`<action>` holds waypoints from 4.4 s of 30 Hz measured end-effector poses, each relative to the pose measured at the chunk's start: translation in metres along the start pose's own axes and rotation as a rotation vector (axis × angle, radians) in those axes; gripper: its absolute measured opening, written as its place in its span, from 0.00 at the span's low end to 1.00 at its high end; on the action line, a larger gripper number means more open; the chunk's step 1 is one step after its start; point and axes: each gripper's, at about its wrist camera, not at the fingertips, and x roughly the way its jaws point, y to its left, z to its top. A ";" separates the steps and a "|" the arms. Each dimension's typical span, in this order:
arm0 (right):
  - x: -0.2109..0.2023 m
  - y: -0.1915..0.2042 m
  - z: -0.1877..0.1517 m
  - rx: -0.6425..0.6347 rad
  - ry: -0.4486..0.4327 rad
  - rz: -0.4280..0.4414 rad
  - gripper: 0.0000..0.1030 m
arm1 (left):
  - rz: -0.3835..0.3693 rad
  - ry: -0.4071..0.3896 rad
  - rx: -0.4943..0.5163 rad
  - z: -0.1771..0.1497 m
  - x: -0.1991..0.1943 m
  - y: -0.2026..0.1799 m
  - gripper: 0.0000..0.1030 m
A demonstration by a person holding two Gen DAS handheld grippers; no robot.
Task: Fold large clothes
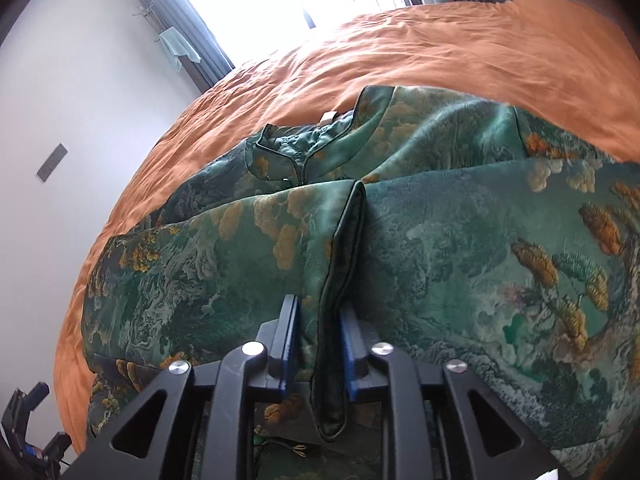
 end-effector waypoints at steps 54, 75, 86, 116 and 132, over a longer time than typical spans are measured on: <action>0.017 0.034 -0.024 -0.179 0.046 -0.068 0.53 | -0.230 0.130 -0.025 0.053 0.120 0.005 0.86; -0.069 0.032 -0.047 -0.127 -0.033 -0.031 0.71 | -0.130 0.072 -0.024 0.007 0.031 0.010 0.94; -0.198 -0.060 -0.108 -0.098 -0.066 -0.186 0.72 | -0.056 0.164 -0.232 -0.082 -0.017 0.072 0.94; -0.214 -0.152 -0.242 0.106 0.195 0.130 0.29 | -0.459 0.310 -0.321 -0.125 -0.005 0.027 0.31; -0.241 -0.098 -0.262 0.063 0.202 0.159 0.21 | -0.364 0.284 -0.288 -0.141 -0.036 0.044 0.31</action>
